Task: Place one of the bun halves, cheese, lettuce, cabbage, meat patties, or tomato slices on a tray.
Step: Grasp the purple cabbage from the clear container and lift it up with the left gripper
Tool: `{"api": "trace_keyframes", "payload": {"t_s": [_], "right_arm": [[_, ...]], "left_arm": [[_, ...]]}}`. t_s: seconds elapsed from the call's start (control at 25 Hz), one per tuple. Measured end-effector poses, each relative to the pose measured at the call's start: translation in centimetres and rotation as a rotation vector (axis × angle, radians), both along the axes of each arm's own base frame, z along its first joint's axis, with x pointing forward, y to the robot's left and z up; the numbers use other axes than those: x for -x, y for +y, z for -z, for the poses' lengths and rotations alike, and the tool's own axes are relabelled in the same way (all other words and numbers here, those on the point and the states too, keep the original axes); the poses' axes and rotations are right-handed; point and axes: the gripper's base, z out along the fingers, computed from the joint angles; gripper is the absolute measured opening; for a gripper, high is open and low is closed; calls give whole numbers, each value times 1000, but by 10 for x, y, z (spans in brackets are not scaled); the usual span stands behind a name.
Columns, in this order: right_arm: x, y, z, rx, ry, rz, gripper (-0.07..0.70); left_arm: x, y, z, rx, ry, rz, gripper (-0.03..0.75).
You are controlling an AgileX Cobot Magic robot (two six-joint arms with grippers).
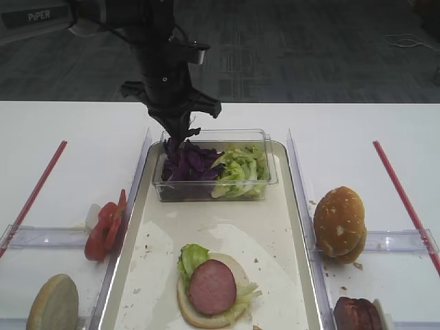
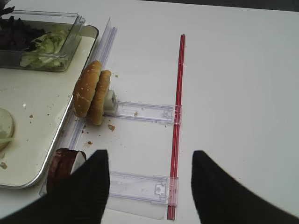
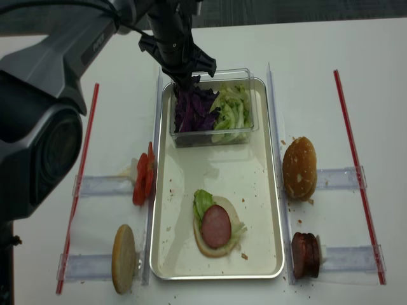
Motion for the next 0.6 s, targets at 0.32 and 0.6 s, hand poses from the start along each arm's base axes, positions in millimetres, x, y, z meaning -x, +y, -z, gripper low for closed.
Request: {"api": "trace_keyframes", "payload": {"t_s": [0.32,0.6], "right_arm": [[0,0,0,0,0,0,405],[0,0,0,0,0,0,405]], "left_arm": [[15,-2,-20,11,-18,17,73],[40,10,-20,-16,37,17,72]]}}
